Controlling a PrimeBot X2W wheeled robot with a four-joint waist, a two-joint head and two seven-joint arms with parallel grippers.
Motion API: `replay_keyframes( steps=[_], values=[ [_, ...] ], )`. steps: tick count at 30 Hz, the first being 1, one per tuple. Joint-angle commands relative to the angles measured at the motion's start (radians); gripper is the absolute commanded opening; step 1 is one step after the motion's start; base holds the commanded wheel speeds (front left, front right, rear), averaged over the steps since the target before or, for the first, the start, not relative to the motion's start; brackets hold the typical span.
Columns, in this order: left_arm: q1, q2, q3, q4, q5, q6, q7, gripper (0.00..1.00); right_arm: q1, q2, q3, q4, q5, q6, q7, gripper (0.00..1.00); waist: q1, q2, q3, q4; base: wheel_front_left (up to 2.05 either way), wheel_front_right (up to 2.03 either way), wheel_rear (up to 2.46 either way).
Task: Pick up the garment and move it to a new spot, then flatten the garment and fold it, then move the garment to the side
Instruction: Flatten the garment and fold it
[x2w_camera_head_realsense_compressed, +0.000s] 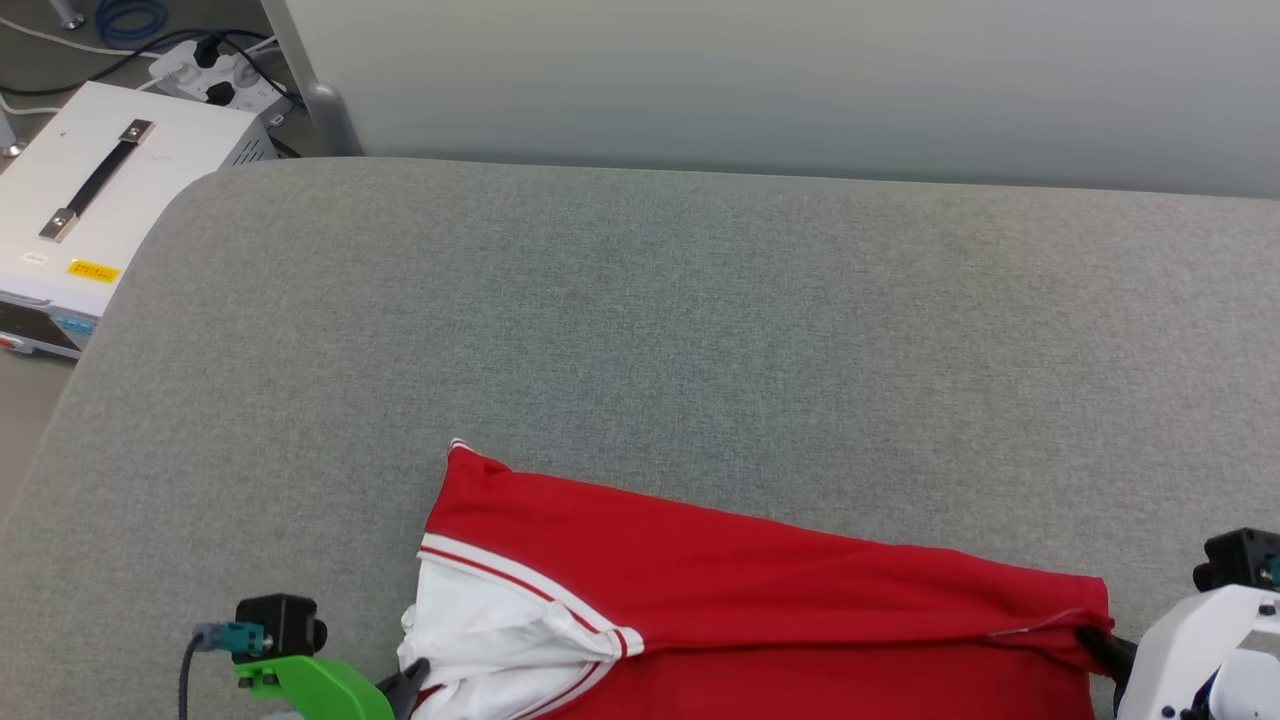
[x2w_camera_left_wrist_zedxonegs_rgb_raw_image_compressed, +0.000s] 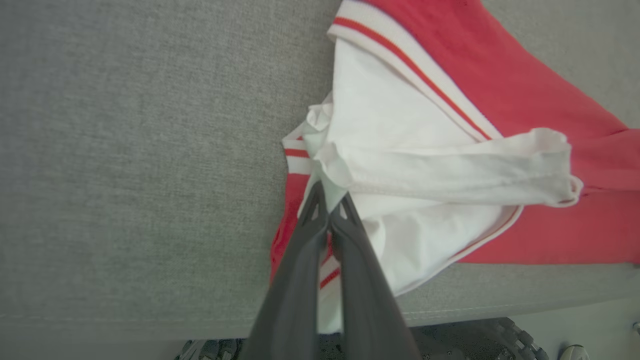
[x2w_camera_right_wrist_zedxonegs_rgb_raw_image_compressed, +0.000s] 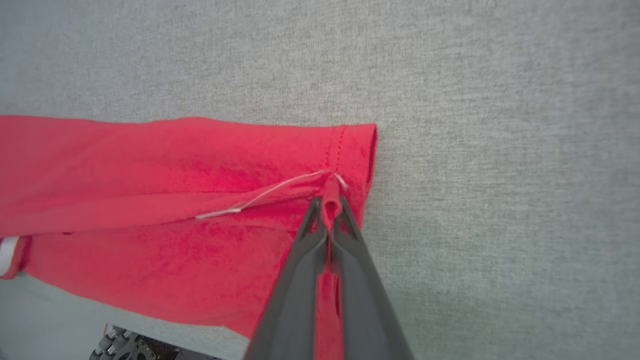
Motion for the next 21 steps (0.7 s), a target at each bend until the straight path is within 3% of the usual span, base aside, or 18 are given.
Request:
replay_keyframes(
  steps=[1,4,5,6,7,8,13,16,21],
  values=[
    [0.022,-0.012,-0.003,0.0,-0.01,0.004,-0.01,0.0,0.025,0.008,-0.007,0.009,-0.01,0.0,-0.017,0.0,0.0001,0.0,-0.001,0.0,0.0,0.0,0.0],
    [0.031,-0.043,-0.018,0.021,-0.011,-0.006,-0.021,0.0,0.05,0.029,-0.007,0.029,-0.017,0.0,-0.046,0.0,0.0001,0.0,0.0,-0.001,0.0,0.0,0.0],
    [0.029,-0.061,-0.018,0.038,-0.017,-0.016,-0.03,0.07,0.059,0.04,-0.007,0.038,-0.016,0.0,-0.057,0.04,0.0001,0.0,0.001,-0.002,0.0,0.0,0.0],
    [0.027,-0.07,-0.024,0.054,-0.019,-0.027,-0.029,0.21,0.064,0.044,-0.003,0.048,-0.017,0.0,-0.066,0.31,0.0001,0.0,0.002,-0.003,0.0,0.0,0.0],
    [0.021,-0.08,-0.027,0.072,-0.018,-0.037,-0.033,0.59,0.066,0.053,0.0,0.059,-0.013,0.0,-0.08,1.0,0.0001,0.0,0.005,-0.006,0.0,0.0,0.0],
    [0.015,-0.09,-0.027,0.086,-0.019,-0.045,-0.04,1.0,0.067,0.059,0.003,0.064,-0.011,0.0,-0.096,1.0,0.0001,0.0,0.005,-0.008,0.0,0.0,0.0],
    [-0.027,-0.114,-0.027,0.137,0.007,-0.079,-0.083,1.0,0.057,0.07,0.017,0.07,-0.008,0.0,-0.223,1.0,0.0001,0.0,0.007,-0.016,0.0,0.0,0.0],
    [-0.05,-0.112,-0.012,0.133,0.039,-0.077,-0.137,1.0,0.051,0.068,0.023,0.057,-0.004,0.0,-0.288,1.0,0.0001,0.0,0.002,-0.019,0.0,0.0,0.0],
    [-0.08,-0.105,0.019,0.103,0.098,-0.077,-0.251,1.0,0.046,0.054,0.01,0.019,0.014,0.0,-0.315,1.0,0.0001,0.0,-0.018,-0.023,0.0,0.0,0.0]
  ],
)
